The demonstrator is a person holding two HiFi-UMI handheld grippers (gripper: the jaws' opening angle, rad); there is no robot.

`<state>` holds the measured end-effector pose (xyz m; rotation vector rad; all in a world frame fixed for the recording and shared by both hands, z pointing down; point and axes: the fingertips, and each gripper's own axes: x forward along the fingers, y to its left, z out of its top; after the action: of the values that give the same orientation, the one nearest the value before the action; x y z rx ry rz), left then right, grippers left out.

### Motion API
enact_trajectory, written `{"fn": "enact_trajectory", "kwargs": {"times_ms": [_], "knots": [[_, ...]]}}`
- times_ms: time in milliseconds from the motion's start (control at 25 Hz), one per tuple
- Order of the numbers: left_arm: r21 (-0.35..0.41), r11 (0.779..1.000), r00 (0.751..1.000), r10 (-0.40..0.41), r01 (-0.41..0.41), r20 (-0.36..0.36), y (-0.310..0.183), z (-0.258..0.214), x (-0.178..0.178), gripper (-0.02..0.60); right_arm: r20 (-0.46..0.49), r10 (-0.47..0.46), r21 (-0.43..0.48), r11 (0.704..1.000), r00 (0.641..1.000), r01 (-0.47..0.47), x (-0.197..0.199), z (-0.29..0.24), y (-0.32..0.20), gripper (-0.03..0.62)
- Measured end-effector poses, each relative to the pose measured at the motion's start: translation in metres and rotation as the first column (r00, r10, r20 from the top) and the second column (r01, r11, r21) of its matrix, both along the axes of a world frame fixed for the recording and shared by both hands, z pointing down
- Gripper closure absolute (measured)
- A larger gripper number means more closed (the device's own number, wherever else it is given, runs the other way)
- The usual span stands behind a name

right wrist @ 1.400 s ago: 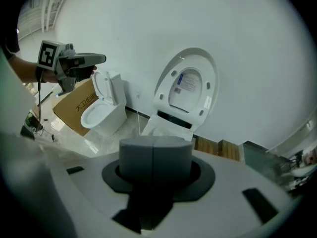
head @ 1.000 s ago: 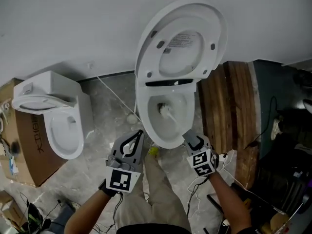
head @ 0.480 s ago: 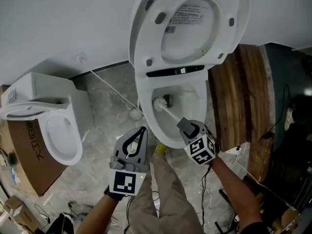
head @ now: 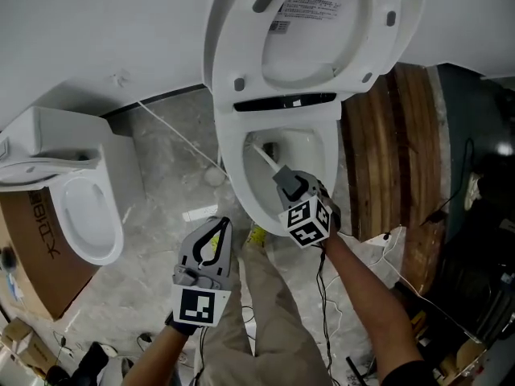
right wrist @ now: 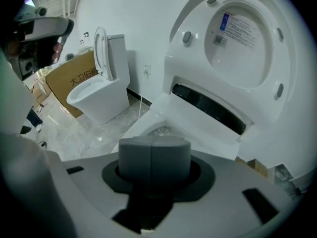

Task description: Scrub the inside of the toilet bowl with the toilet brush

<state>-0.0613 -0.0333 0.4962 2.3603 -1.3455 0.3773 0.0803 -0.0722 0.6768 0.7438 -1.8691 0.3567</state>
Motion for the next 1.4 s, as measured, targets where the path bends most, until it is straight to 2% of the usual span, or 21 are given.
{"fn": "enact_trajectory", "kwargs": {"times_ms": [120, 160, 200, 320, 400, 640, 920, 1080, 1200, 1400], "knots": [[0.031, 0.993, 0.990, 0.110, -0.113, 0.083, 0.004, 0.000, 0.008, 0.572, -0.040, -0.043, 0.026, 0.999, 0.998, 0.044, 0.000, 0.004, -0.009, 0.442], [0.038, 0.992, 0.989, 0.118, -0.122, 0.092, 0.002, 0.000, 0.008, 0.572, -0.054, -0.057, 0.034, 0.998, 0.997, 0.059, 0.002, 0.004, -0.012, 0.442], [0.041, 0.993, 0.991, 0.104, -0.107, 0.084, 0.000, 0.000, 0.008, 0.572, -0.068, -0.068, 0.041, 0.997, 0.995, 0.071, 0.004, 0.004, -0.014, 0.443], [0.012, 1.000, 1.000, -0.007, 0.007, 0.003, -0.011, 0.001, 0.002, 0.572, -0.117, -0.084, 0.062, 0.994, 0.990, 0.092, 0.011, 0.005, -0.022, 0.445], [0.011, 0.999, 0.999, -0.031, 0.031, -0.011, -0.017, -0.001, -0.001, 0.572, -0.139, -0.077, 0.069, 0.994, 0.987, 0.087, 0.016, 0.005, -0.030, 0.445], [0.021, 1.000, 1.000, -0.018, 0.018, 0.008, -0.017, -0.003, 0.001, 0.572, -0.169, -0.095, 0.063, 0.992, 0.981, 0.107, 0.023, 0.003, -0.043, 0.442], [0.017, 0.999, 0.998, 0.041, -0.042, 0.040, -0.011, 0.002, 0.015, 0.572, -0.289, -0.145, 0.102, 0.978, 0.946, 0.181, 0.041, 0.005, -0.047, 0.442], [0.023, 0.997, 0.996, 0.070, -0.071, 0.048, -0.012, 0.003, 0.023, 0.572, -0.321, -0.125, 0.108, 0.980, 0.939, 0.168, 0.054, 0.007, -0.047, 0.442], [0.025, 0.993, 0.990, 0.114, -0.116, 0.082, -0.010, 0.006, 0.028, 0.571, -0.346, -0.108, 0.108, 0.982, 0.932, 0.154, 0.064, 0.008, -0.044, 0.442], [0.014, 0.992, 0.990, 0.120, -0.121, 0.075, -0.008, 0.005, 0.031, 0.571, -0.376, -0.081, 0.108, 0.985, 0.923, 0.131, 0.080, 0.006, -0.043, 0.441]]}}
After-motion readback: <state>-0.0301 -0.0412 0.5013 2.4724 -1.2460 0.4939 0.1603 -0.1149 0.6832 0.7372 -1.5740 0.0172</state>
